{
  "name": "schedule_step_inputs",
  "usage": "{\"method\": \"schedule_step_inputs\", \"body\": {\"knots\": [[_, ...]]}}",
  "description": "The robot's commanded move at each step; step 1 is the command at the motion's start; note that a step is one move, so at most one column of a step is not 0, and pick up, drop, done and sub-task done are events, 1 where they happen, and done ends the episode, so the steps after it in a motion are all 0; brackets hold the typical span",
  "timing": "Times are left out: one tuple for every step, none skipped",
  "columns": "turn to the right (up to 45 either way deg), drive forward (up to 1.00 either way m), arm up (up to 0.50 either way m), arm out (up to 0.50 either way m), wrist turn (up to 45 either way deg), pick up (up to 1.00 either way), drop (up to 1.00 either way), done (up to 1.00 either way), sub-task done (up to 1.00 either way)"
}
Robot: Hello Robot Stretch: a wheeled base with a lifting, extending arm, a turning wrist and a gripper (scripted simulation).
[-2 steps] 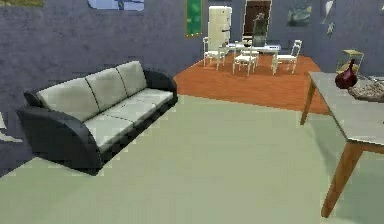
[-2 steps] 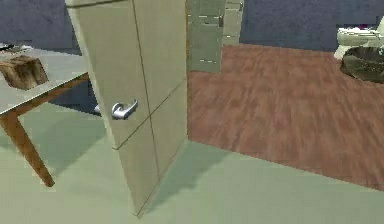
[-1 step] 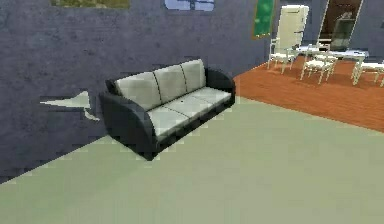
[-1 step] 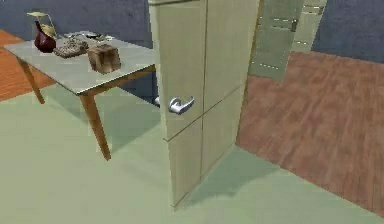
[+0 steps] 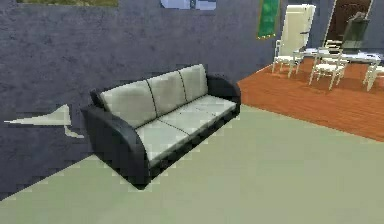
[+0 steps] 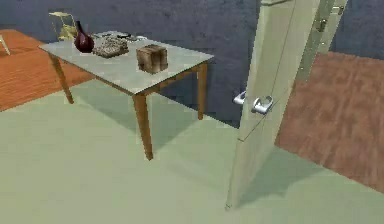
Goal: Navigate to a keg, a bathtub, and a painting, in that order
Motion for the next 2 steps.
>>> {"method": "schedule_step_inputs", "body": {"knots": [[42.0,0.00,0.00,0.00,0.0,0.00,0.00,0.00,0.00],[0.0,1.00,0.00,0.00,0.0,0.00,0.00,0.00,0.00]]}}
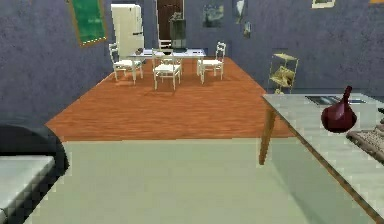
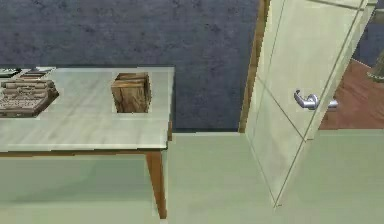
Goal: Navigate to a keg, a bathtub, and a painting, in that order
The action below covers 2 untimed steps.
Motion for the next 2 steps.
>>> {"method": "schedule_step_inputs", "body": {"knots": [[0.0,1.00,0.00,0.00,0.0,0.00,0.00,0.00,0.00],[3.0,0.00,0.00,0.00,0.0,0.00,0.00,0.00,0.00]]}}
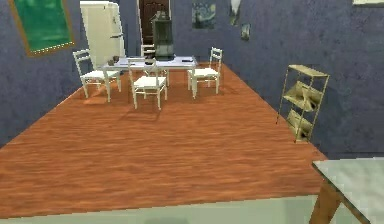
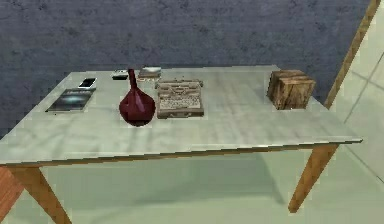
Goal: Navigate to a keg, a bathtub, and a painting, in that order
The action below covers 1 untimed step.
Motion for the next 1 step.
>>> {"method": "schedule_step_inputs", "body": {"knots": [[0.0,1.00,0.00,0.00,0.0,0.00,0.00,0.00,0.00]]}}
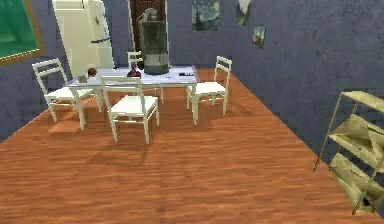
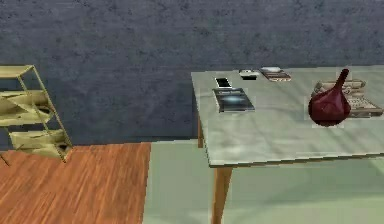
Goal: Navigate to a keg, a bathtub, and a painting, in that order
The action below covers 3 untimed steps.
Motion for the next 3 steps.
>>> {"method": "schedule_step_inputs", "body": {"knots": [[21.0,0.00,0.00,0.00,0.0,0.00,0.00,0.00,0.00],[0.0,0.05,0.00,0.00,0.0,0.00,0.00,0.00,0.00],[-12.0,0.00,0.00,0.00,0.0,0.00,0.00,0.00,0.00]]}}
